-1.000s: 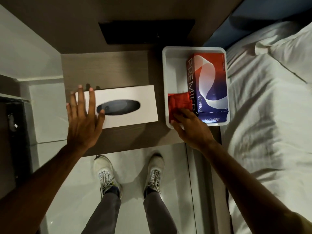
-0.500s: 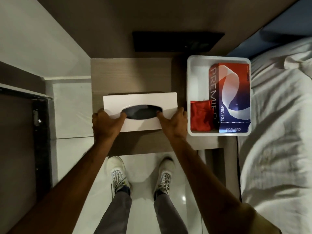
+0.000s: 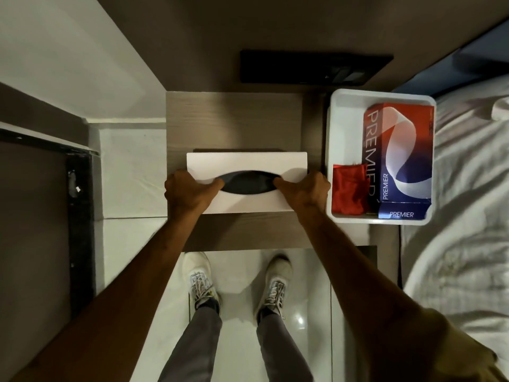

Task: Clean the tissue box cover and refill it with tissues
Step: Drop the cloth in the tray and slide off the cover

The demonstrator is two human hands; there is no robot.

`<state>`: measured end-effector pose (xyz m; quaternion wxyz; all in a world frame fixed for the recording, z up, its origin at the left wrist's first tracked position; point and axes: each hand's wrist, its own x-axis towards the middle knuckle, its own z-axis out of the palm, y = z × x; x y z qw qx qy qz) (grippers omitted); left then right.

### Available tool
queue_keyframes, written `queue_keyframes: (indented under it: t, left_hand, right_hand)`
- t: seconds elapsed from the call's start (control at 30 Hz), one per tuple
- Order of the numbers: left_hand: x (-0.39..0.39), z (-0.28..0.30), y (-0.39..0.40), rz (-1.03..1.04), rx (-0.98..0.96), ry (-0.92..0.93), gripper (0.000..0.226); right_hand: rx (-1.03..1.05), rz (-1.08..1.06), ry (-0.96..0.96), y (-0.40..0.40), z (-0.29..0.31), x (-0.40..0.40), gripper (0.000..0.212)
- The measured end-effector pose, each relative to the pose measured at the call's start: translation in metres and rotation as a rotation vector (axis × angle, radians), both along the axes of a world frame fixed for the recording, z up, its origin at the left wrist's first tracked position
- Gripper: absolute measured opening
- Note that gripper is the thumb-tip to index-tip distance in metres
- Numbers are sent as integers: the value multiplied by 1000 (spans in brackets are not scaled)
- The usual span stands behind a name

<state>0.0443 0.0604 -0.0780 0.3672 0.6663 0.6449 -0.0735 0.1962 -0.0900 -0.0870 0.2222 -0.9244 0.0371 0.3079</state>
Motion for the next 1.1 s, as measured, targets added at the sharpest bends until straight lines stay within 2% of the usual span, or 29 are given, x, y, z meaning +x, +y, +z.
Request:
queue_keyframes:
  t: [0.3,0.53,0.73,0.87,0.93,1.1]
  left_hand:
    - [6,11,5,2,-59,-67,82]
    - [4,19,8,-23,-134,-148,70]
    - [-13,37,3,-60,-146,-62,72]
    - [-59,48,-35,-36,-201,-32,61]
    - [-77,49,-56,-3,-232,-31,63]
    - [-85,36,-77,65,-197,-77,62]
  right_hand:
    - [16,-84,9,3,-4,4,87]
    - [95,-146,62,-4,-1,3,76]
    - [143,4,-62,-32,48,-26,74]
    - [68,80,57,-72,61,-71,80]
    - [62,84,114,-82,58,-84,80]
    - [64,71,89,-81,40,-89,74]
